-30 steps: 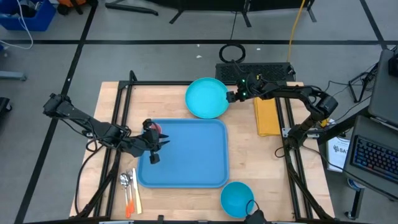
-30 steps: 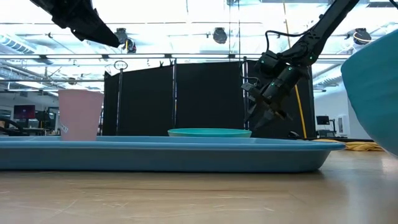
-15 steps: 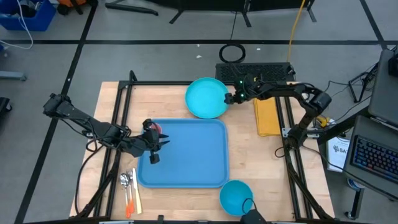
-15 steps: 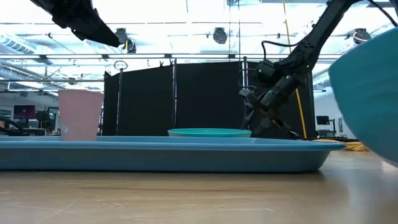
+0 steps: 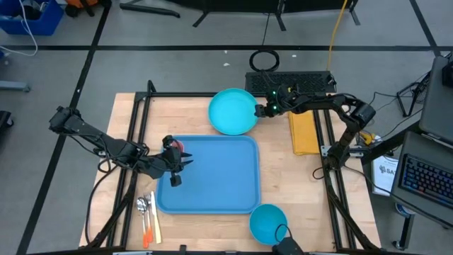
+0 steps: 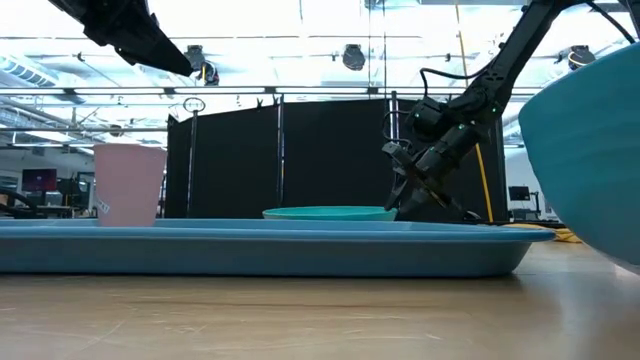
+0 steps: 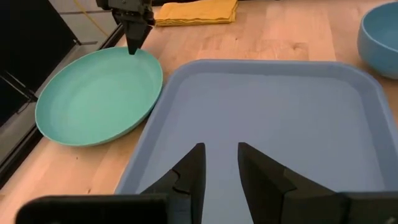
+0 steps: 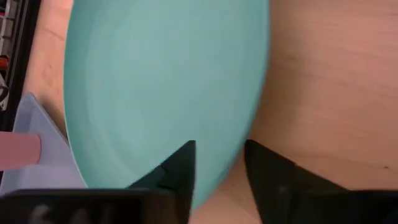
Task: Set up tray
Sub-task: Put the light blue plate in the bottom center of the blue serving tray
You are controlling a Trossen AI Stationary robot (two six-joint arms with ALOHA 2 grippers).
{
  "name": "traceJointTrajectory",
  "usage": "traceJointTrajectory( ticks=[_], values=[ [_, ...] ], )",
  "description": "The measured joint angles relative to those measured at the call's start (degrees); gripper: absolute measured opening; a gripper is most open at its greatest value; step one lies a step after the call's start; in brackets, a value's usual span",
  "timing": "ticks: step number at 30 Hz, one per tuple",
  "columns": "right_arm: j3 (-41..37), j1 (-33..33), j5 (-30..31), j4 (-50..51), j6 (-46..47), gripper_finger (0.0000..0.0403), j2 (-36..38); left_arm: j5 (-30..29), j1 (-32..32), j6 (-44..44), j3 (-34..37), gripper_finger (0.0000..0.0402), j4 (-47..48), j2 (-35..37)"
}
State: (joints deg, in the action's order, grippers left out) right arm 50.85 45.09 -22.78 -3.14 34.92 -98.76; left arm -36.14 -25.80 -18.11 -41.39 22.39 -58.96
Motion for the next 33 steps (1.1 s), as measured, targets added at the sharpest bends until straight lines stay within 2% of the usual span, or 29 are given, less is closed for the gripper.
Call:
traceJointTrajectory(
  ticks=[4, 6, 15, 22, 28, 33],
  values=[
    [0.0, 0.0, 0.0, 0.0, -0.6, 0.0028, 0.0, 0.0, 0.0, 0.0, 0.0, 0.0097, 0.0, 0.0],
    [0.0, 0.5, -0.6, -0.1, -1.2, 0.0011, 0.0, 0.0, 0.0, 0.0, 0.0, 0.0097, 0.0, 0.0],
    [0.0, 1.1, -4.1, -0.4, -0.7, 0.0003, 1.1, 0.0, 0.0, -0.1, 0.0, 0.0097, 0.0, 0.0],
    [0.0, 1.6, -9.0, 0.1, 0.5, 0.0001, 7.1, 0.0, 0.0, -0.1, 0.0, 0.0097, 0.0, 0.0],
    [0.0, 0.2, -10.9, 6.6, 1.5, 0.0001, 13.1, 0.0, 0.0, -0.1, 0.0, 0.0097, 0.0, 0.0],
    [1.1, -4.9, -9.4, 14.9, 0.5, 0.0001, 15.4, 0.0, 0.0, -0.1, 0.0, 0.0097, 0.0, 0.0]
  ],
)
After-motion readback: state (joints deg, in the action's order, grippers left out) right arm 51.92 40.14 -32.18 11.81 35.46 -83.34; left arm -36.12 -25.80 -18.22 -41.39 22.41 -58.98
